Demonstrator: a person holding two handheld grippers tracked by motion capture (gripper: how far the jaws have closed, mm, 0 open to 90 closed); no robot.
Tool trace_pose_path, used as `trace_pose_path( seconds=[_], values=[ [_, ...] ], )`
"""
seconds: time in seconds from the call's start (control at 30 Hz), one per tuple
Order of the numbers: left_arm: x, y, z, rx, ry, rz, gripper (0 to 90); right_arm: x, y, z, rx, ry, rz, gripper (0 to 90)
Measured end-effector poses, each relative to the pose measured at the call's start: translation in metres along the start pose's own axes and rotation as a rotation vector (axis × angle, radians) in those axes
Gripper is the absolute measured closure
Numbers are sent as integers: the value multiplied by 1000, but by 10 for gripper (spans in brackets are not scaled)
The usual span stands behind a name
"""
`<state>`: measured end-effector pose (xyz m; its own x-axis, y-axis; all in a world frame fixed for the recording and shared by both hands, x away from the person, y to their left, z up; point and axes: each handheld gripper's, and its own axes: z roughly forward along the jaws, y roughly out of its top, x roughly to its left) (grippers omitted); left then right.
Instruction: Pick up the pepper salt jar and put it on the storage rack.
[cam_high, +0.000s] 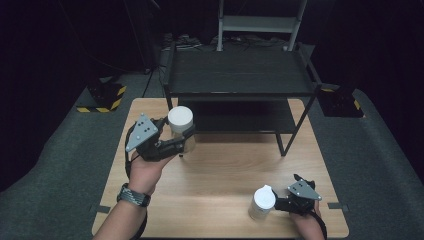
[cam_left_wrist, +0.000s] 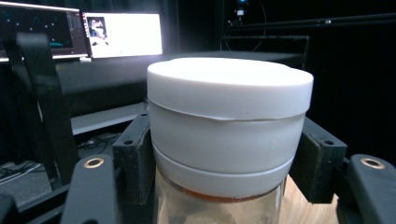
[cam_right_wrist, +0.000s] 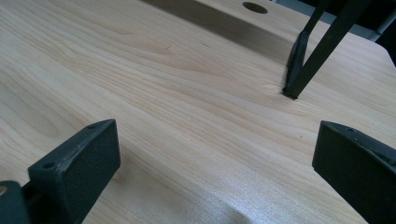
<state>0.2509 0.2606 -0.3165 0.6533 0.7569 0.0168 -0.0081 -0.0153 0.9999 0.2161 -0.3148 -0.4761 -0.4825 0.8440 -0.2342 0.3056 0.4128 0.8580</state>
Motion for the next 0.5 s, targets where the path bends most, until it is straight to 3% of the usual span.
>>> trace_pose_path(
  seconds=[0.5],
  values=[
    [3, 50, 20, -60, -3, 17, 340, -2, -1, 0, -3, 4, 9, 0]
  ],
)
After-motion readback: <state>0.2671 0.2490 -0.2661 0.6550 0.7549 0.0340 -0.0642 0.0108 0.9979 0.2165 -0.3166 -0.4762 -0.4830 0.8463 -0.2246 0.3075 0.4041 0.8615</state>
